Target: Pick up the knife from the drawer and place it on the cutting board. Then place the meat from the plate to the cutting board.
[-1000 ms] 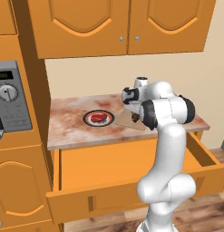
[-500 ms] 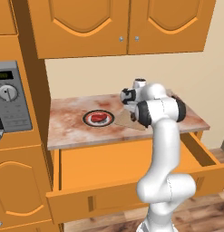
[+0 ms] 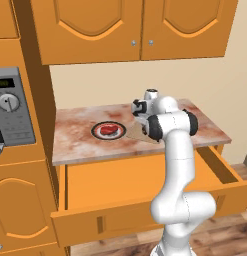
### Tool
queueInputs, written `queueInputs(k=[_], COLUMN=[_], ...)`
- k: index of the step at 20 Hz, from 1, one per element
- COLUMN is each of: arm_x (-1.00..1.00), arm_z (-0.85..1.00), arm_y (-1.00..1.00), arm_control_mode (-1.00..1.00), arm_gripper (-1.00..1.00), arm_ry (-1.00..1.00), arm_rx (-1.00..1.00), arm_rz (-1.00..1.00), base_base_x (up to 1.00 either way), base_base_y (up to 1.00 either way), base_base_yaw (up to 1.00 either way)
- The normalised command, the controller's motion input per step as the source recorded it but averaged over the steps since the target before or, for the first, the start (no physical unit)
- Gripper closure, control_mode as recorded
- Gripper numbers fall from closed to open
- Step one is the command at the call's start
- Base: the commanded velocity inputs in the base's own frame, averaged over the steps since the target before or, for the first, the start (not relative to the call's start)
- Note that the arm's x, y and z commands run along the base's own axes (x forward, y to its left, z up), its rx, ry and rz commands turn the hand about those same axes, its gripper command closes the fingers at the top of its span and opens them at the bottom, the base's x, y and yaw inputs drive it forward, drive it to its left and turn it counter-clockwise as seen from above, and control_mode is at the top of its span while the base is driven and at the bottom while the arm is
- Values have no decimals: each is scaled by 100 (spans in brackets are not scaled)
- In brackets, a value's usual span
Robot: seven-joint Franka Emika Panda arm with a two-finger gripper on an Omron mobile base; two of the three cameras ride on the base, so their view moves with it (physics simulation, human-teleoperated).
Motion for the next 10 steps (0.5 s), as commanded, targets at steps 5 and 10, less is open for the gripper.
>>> queueInputs(k=[5, 10], arm_x=[4, -13], arm_z=[-31, 8], arm_y=[0, -1], arm_control_mode=[-100, -100], arm_gripper=[-100, -100], arm_ry=[0, -8], arm_rx=[0, 3], arm_rz=[1, 0], base_base_x=[0, 0], base_base_y=[0, 0], base_base_yaw=[0, 0])
